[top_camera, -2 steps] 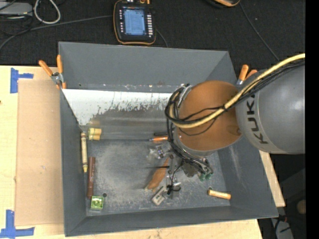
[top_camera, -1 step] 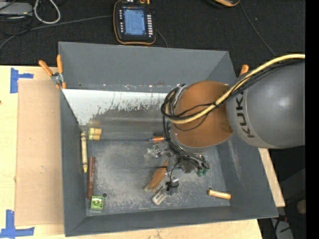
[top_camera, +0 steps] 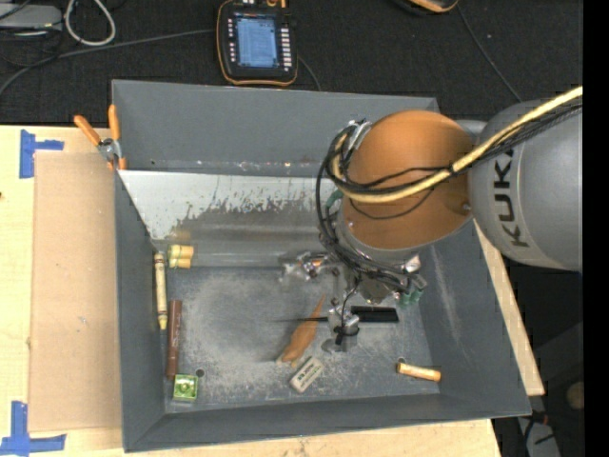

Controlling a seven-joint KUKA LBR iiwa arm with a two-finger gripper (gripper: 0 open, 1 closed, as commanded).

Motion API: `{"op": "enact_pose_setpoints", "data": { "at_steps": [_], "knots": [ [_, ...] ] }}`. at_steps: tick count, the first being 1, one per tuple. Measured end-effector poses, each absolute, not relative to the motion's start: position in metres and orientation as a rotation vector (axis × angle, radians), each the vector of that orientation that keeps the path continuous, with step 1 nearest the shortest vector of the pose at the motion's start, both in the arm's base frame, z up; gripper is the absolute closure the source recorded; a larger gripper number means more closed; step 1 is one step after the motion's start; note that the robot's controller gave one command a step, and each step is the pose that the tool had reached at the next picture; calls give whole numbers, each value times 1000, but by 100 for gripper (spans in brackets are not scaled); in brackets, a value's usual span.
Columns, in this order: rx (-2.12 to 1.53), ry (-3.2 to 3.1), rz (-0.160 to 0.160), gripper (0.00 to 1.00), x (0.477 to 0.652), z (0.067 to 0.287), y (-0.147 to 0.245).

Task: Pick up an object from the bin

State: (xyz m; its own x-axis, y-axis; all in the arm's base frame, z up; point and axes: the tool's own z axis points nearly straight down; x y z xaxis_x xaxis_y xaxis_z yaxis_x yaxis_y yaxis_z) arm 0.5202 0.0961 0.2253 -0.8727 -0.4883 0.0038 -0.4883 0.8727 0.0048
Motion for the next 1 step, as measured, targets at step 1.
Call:
{"op": "enact_pose_setpoints", "data": {
  "at_steps": [1],
  "knots": [
    [678,-3066,-3,0,546,171,68]
  ]
}}
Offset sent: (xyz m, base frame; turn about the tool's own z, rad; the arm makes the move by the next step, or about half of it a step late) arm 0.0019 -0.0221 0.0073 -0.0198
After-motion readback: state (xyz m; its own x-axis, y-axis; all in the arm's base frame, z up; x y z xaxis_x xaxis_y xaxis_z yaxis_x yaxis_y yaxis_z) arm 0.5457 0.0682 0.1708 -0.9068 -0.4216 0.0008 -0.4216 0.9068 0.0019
